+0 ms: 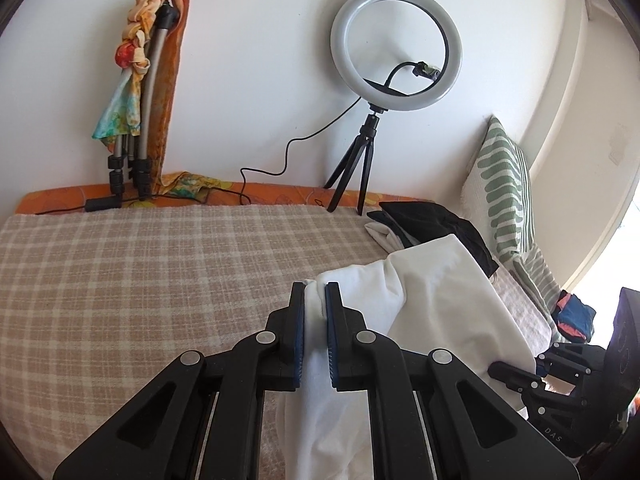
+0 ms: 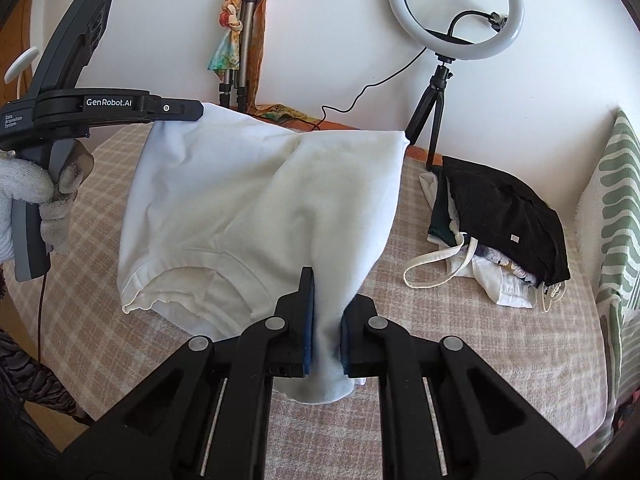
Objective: Fold small clothes
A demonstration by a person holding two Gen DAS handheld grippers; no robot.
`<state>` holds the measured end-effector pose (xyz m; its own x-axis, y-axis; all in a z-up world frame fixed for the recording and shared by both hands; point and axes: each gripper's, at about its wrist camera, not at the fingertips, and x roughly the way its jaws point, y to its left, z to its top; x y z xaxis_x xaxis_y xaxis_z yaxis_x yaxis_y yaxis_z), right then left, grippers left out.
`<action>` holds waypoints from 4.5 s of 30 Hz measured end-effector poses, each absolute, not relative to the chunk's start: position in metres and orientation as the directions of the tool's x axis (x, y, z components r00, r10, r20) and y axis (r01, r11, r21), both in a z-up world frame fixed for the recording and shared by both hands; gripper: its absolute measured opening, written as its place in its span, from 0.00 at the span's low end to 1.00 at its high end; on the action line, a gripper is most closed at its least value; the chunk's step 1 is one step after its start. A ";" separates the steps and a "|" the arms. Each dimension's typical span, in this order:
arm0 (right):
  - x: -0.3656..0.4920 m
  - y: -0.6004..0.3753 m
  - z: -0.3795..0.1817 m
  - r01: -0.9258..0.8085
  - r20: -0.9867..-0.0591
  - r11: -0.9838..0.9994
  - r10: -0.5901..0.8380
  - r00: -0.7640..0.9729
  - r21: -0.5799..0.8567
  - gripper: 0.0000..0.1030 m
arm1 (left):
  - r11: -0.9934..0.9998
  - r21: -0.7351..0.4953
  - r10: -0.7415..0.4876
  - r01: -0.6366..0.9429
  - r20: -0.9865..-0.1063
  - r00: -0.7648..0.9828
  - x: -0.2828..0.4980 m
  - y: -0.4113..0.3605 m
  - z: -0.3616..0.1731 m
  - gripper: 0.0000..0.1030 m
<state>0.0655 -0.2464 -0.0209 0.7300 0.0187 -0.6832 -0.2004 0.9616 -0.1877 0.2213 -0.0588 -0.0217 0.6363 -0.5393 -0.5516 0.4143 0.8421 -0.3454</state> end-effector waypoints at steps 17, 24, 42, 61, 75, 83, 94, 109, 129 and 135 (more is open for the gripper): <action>0.092 -0.374 0.023 -0.048 -0.621 0.970 -0.113 0.776 -0.237 0.10 | 0.772 -0.326 -0.631 0.546 -0.496 0.596 0.265 -0.192 0.017 0.07; 0.116 -0.427 0.043 0.015 -0.593 0.961 -0.183 0.784 -0.277 0.10 | 0.745 -0.315 -0.660 0.587 -0.469 0.587 0.290 -0.248 0.032 0.07; 0.213 -0.539 0.015 0.070 -0.616 0.963 -0.222 0.755 -0.261 0.10 | 0.775 -0.272 -0.621 0.571 -0.498 0.605 0.380 -0.337 0.014 0.07; 0.202 -0.562 0.008 0.135 -0.640 0.971 -0.230 0.733 -0.195 0.41 | 0.818 -0.116 -0.525 0.563 -0.549 0.651 0.363 -0.350 0.010 0.21; 0.148 -0.515 0.058 0.153 -0.578 0.971 -0.233 0.782 -0.185 0.57 | 0.811 -0.080 -0.540 0.580 -0.483 0.689 0.294 -0.314 0.060 0.52; 0.106 -0.472 0.080 0.147 -0.550 0.976 -0.213 0.807 -0.163 0.70 | 0.824 -0.056 -0.523 0.563 -0.455 0.720 0.243 -0.274 0.082 0.74; 0.055 -0.404 0.085 0.150 -0.515 0.974 -0.216 0.830 -0.168 0.89 | 0.821 0.050 -0.500 0.569 -0.419 0.758 0.162 -0.225 0.088 0.88; 0.020 -0.377 0.064 0.231 -0.458 0.967 -0.252 0.853 -0.104 1.00 | 0.873 0.087 -0.405 0.481 -0.422 0.811 0.103 -0.179 0.054 0.99; 0.025 -0.380 0.045 0.265 -0.417 0.959 -0.283 0.864 -0.101 1.00 | 0.926 0.112 -0.262 0.360 -0.495 0.828 0.114 -0.168 0.017 0.99; 0.027 -0.383 0.044 0.266 -0.421 0.959 -0.281 0.862 -0.096 1.00 | 0.924 0.111 -0.267 0.365 -0.496 0.827 0.114 -0.168 0.017 0.99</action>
<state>0.0266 -0.3830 0.0439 0.8624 -0.2812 -0.4210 0.2657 0.9592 -0.0964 0.1145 -0.1679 0.0172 0.8266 -0.2667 -0.4957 0.3651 0.9243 0.1114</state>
